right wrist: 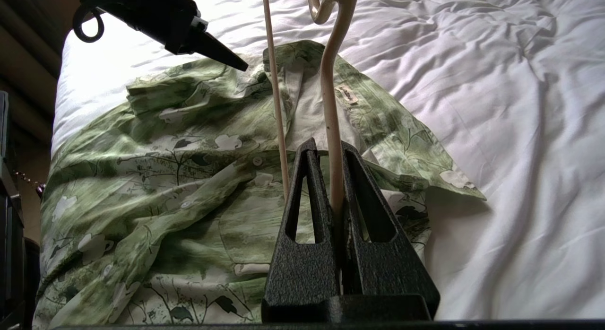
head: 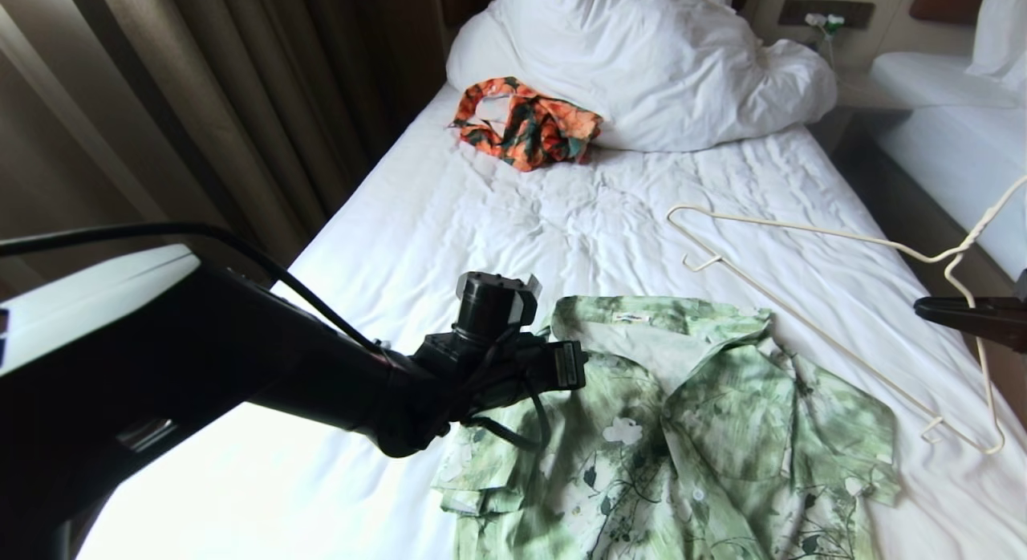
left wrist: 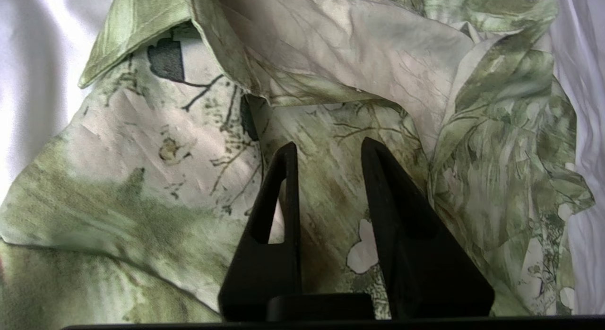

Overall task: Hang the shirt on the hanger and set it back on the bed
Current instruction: Lift the shirt and hanger

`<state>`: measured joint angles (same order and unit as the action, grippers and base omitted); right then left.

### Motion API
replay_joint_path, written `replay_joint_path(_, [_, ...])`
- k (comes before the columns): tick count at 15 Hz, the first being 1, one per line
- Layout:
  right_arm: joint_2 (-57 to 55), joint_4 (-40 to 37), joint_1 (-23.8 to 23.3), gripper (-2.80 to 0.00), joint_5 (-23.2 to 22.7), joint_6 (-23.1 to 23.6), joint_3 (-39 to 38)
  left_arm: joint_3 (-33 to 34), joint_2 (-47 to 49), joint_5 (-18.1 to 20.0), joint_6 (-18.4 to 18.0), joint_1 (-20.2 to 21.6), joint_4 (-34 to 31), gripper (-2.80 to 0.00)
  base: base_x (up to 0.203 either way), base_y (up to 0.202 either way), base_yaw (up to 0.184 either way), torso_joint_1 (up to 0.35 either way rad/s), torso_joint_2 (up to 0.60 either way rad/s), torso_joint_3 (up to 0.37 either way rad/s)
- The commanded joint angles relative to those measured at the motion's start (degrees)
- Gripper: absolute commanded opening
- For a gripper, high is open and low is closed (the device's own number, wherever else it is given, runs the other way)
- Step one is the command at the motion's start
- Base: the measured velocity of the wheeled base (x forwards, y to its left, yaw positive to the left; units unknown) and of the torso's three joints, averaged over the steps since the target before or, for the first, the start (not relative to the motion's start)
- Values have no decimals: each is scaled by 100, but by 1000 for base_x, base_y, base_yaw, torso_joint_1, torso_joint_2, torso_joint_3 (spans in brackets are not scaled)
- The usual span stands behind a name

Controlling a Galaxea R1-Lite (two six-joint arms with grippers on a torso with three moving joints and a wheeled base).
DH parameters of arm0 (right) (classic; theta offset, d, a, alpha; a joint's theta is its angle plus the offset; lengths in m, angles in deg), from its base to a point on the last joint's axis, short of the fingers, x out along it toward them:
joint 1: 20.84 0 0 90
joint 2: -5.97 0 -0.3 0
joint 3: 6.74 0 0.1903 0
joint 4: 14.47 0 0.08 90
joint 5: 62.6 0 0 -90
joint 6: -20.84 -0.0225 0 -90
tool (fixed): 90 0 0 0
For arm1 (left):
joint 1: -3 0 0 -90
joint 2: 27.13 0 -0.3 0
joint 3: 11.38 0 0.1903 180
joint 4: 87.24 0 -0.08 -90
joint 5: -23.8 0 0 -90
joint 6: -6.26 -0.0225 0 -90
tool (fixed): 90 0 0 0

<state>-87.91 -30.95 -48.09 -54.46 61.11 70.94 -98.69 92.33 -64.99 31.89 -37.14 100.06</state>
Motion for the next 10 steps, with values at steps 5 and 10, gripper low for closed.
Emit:
replay_joint_path(5, [-69,14,-43,-280,-49,34,-54,-607,389,-58,280,208,-245,0,0,0,0,0,0,0])
replay_joint_path(10, [-122,23,-69,-280,-49,43,-88,-1233,744,-103,285,260,-308,0,0,0,0,0,0,0])
